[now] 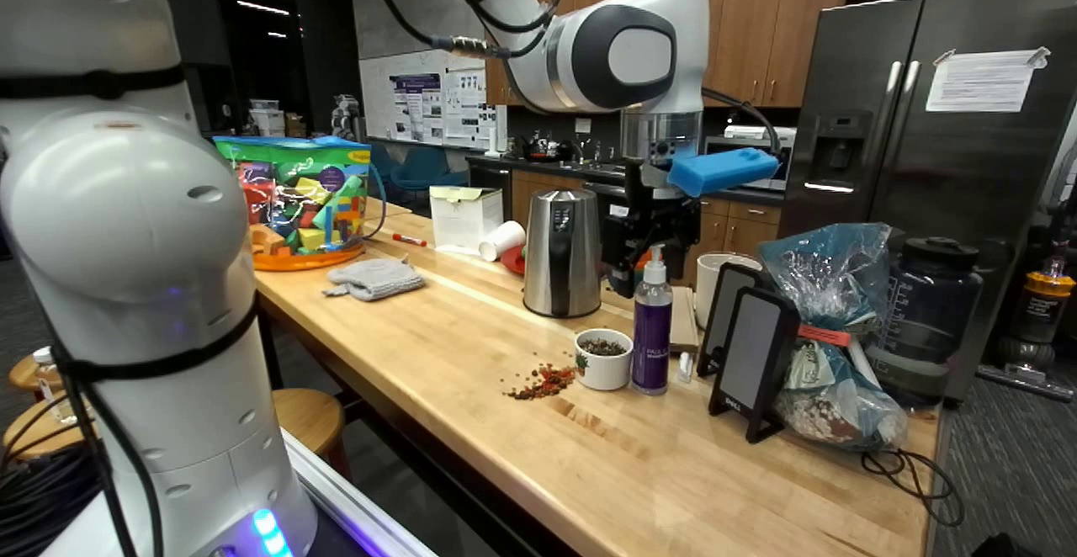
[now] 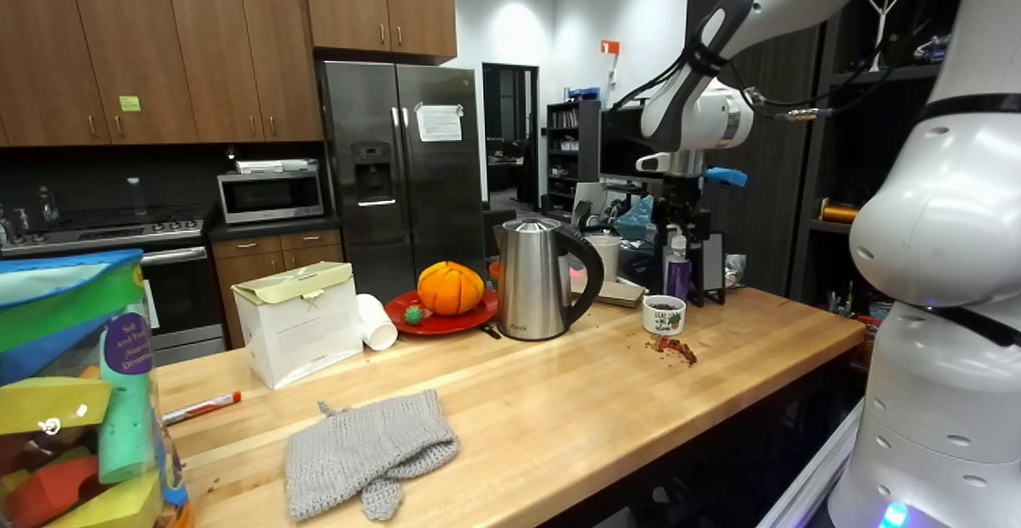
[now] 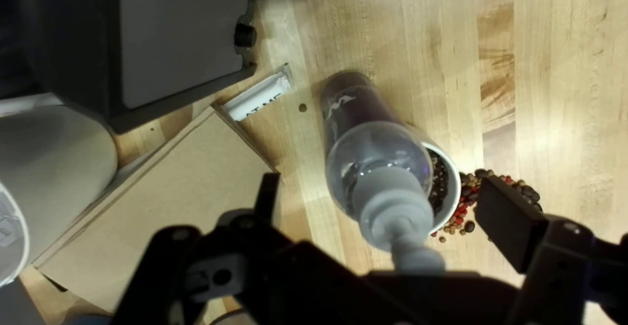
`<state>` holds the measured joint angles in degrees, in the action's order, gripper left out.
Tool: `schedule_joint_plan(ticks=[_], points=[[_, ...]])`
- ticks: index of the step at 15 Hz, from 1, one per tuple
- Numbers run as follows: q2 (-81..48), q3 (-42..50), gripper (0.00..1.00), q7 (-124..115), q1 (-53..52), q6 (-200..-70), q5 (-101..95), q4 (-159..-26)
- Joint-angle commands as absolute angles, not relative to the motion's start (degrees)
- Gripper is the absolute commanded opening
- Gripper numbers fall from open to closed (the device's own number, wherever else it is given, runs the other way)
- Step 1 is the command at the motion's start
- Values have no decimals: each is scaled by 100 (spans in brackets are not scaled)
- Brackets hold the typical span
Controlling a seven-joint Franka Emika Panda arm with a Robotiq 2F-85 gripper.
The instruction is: Push the top of the bottle
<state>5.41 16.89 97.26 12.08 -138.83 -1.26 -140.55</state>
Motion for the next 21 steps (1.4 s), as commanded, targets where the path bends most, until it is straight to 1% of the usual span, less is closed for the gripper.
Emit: schedule_joint_plan(ticks=[1, 14, 21], points=[[252, 1624, 100, 9656, 1218, -13824, -92, -13972], [546, 1633, 100, 9525, 1297, -13753, -322, -14068], [410, 1620, 100, 9571, 1257, -13685, -279, -14061]])
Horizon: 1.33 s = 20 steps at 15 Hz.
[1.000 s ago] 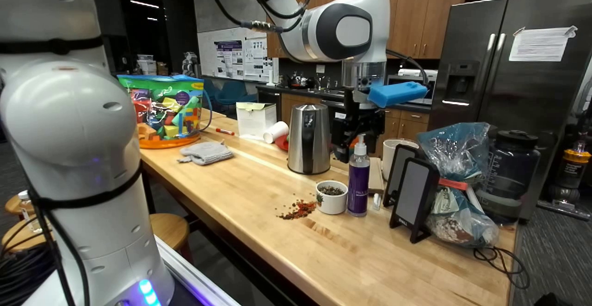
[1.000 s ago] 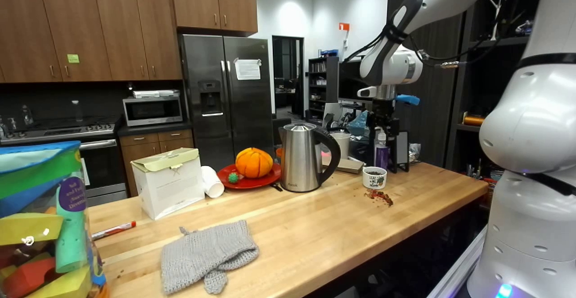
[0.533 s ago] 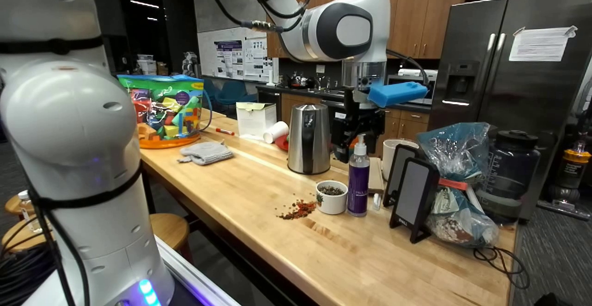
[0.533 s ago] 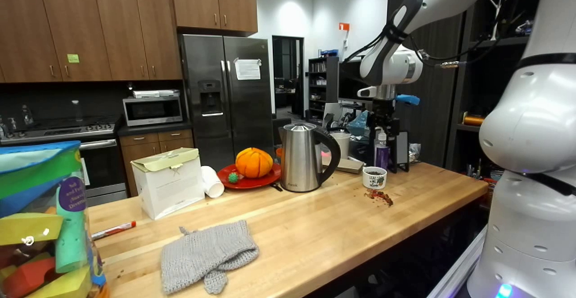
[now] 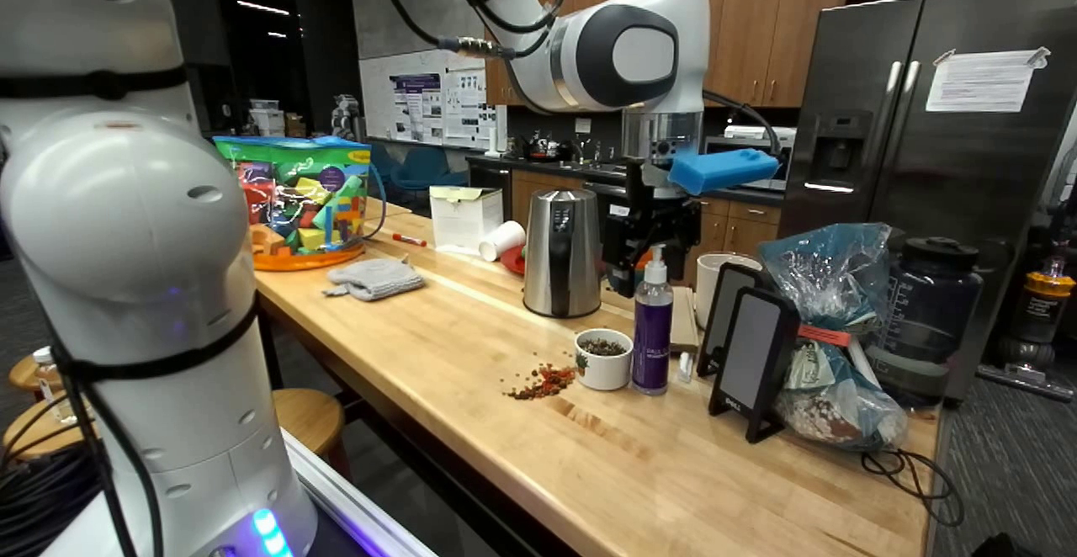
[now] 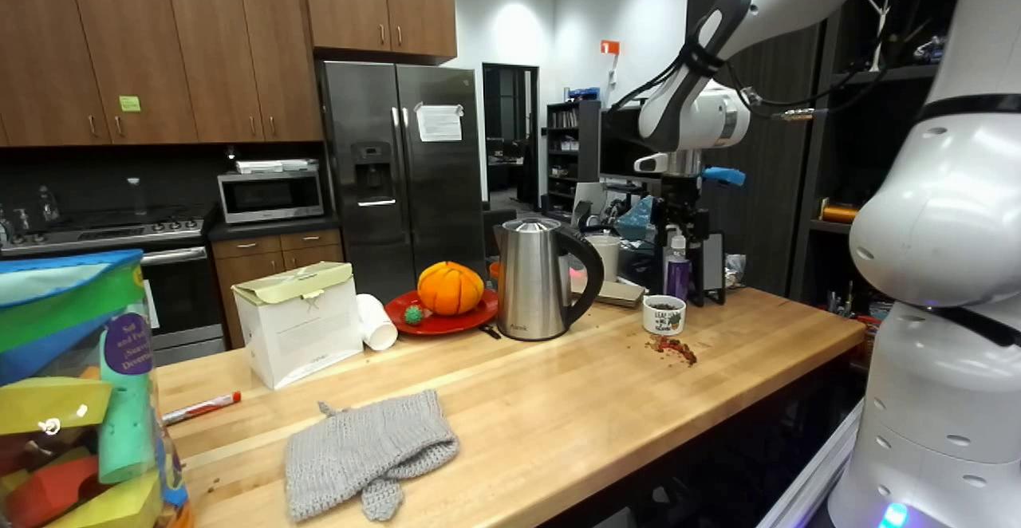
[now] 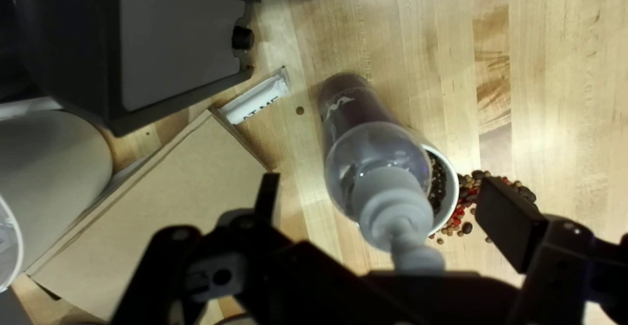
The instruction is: Push the top of the bottle
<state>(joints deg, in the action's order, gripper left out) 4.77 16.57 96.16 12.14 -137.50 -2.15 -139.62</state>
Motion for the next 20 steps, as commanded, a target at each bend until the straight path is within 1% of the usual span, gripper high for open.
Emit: schedule_joint_plan(ticks=[1, 14, 20], points=[[396, 1613, 100, 9580, 1250, -13674, -275, -14067], [307, 1586, 100, 9638, 1233, -13495, -198, -14027], [549, 1616, 100, 9579, 1288, -13472, -298, -14106]])
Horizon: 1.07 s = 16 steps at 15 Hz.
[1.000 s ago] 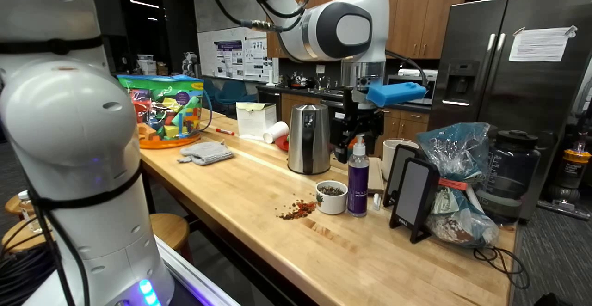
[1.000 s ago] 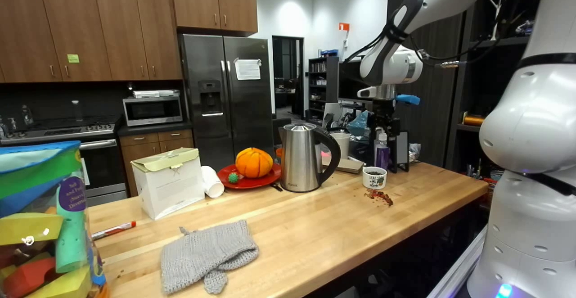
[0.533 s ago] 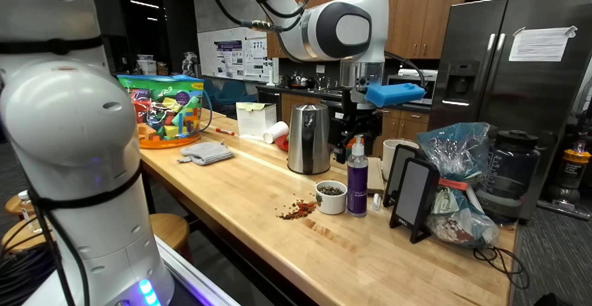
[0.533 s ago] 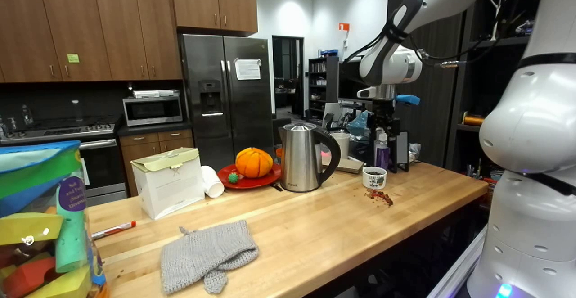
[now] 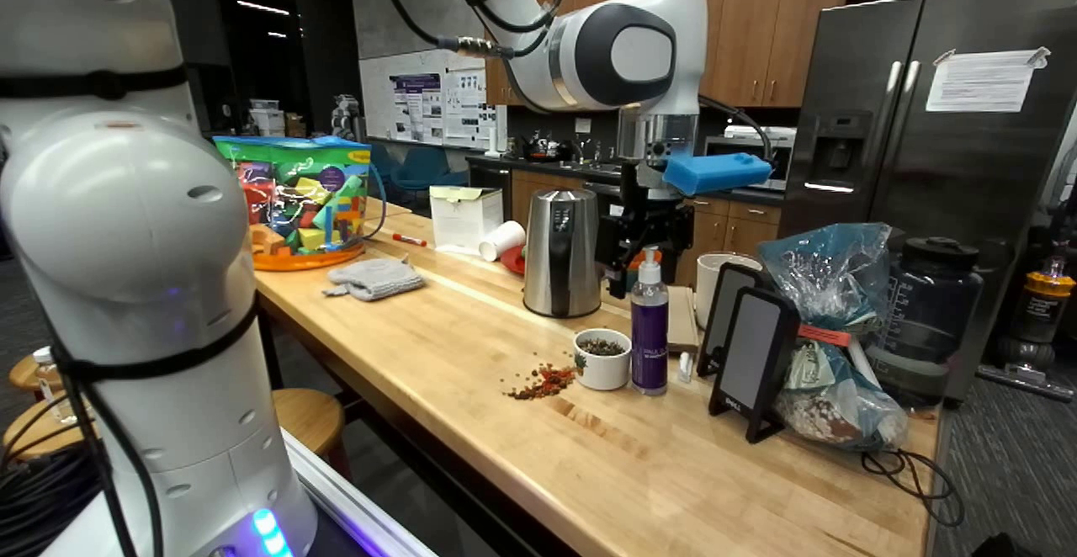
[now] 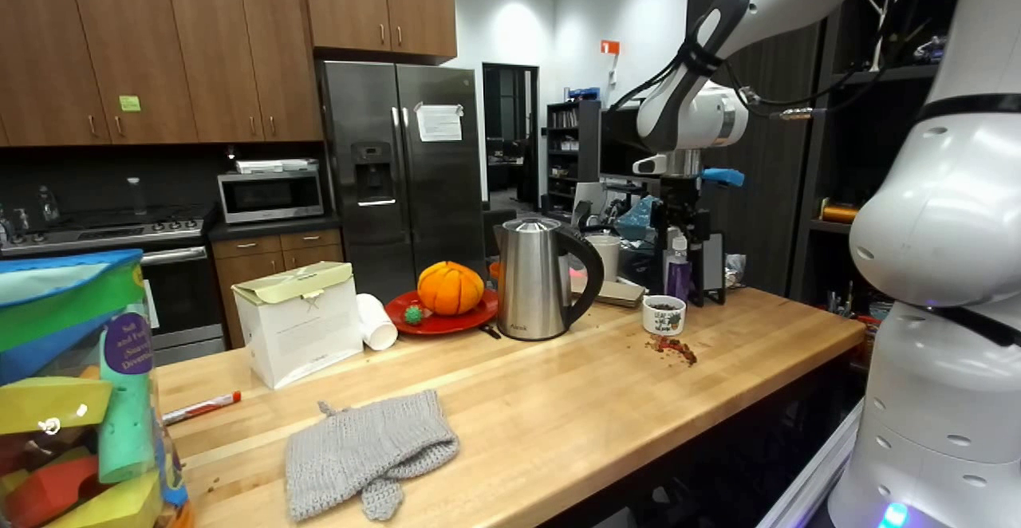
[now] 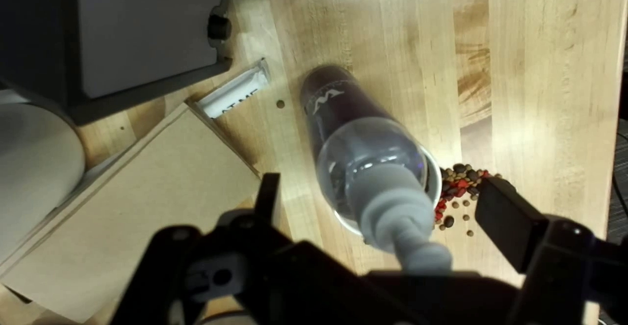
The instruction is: Push the top of the bottle
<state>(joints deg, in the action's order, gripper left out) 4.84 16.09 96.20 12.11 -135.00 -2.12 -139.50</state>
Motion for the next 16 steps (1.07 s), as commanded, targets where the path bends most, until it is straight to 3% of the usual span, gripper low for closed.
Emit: schedule_joint_plan(ticks=[1, 16], points=[[595, 1622, 100, 9547, 1300, -13482, -341, -14129], [1615, 1797, 100, 9300, 1426, -13428, -710, -14561]])
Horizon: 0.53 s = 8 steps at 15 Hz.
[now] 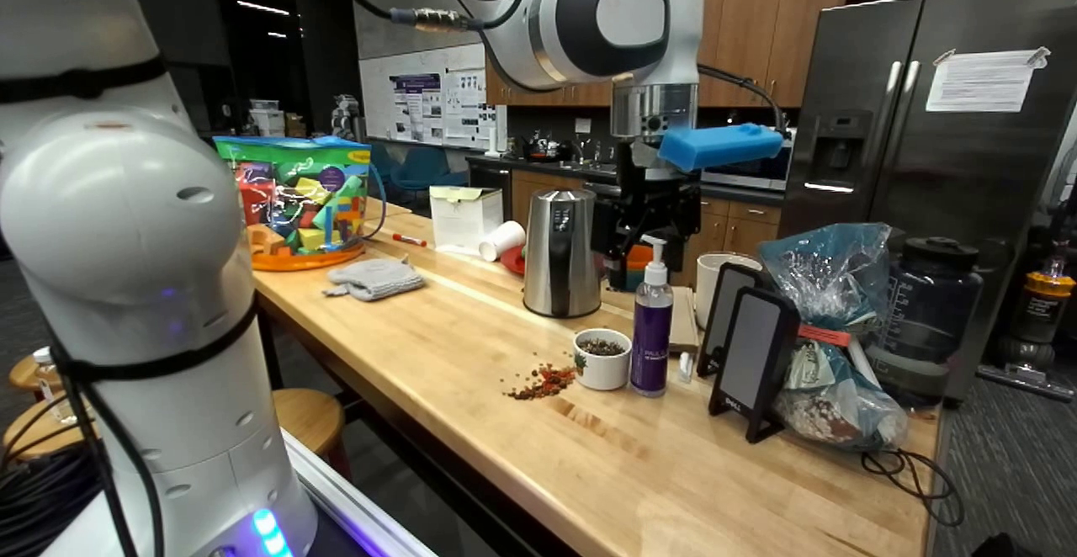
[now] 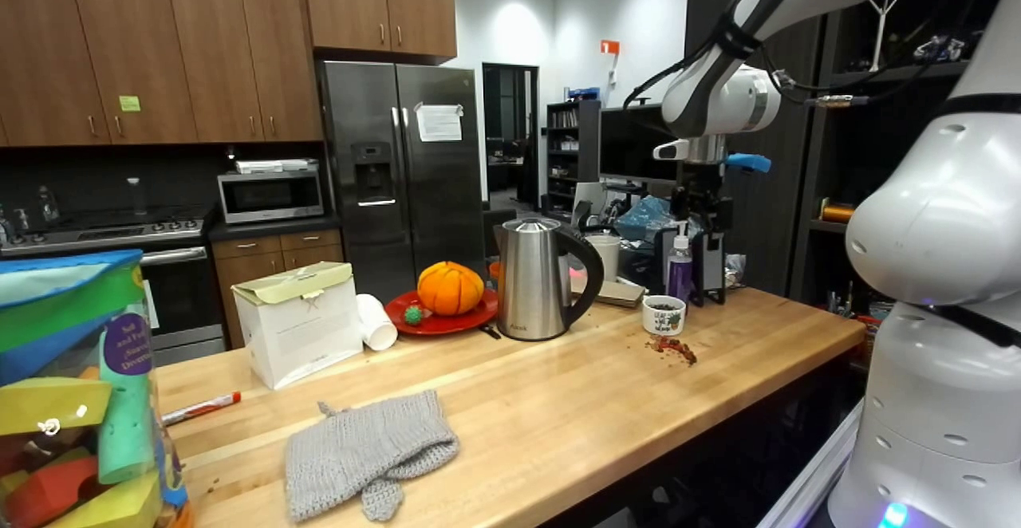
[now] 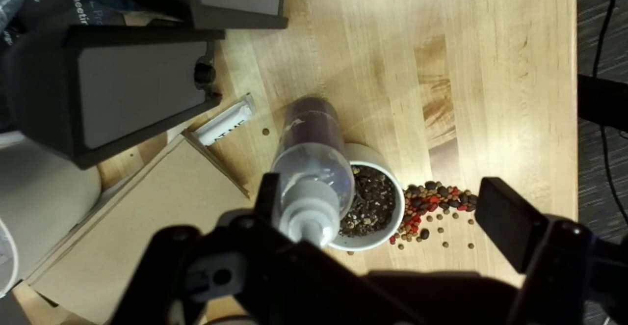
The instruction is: Push the top of the bottle
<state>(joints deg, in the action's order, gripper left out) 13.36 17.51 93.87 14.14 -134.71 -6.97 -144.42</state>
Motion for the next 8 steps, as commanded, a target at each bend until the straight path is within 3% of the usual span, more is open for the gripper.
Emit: schedule_joint_plan(ticks=[1, 8], points=[[1640, 1803, 100, 9284, 1425, -13435, -706, -14569], [1930, 1829, 100, 9079, 1470, -13447, -787, -14597]])
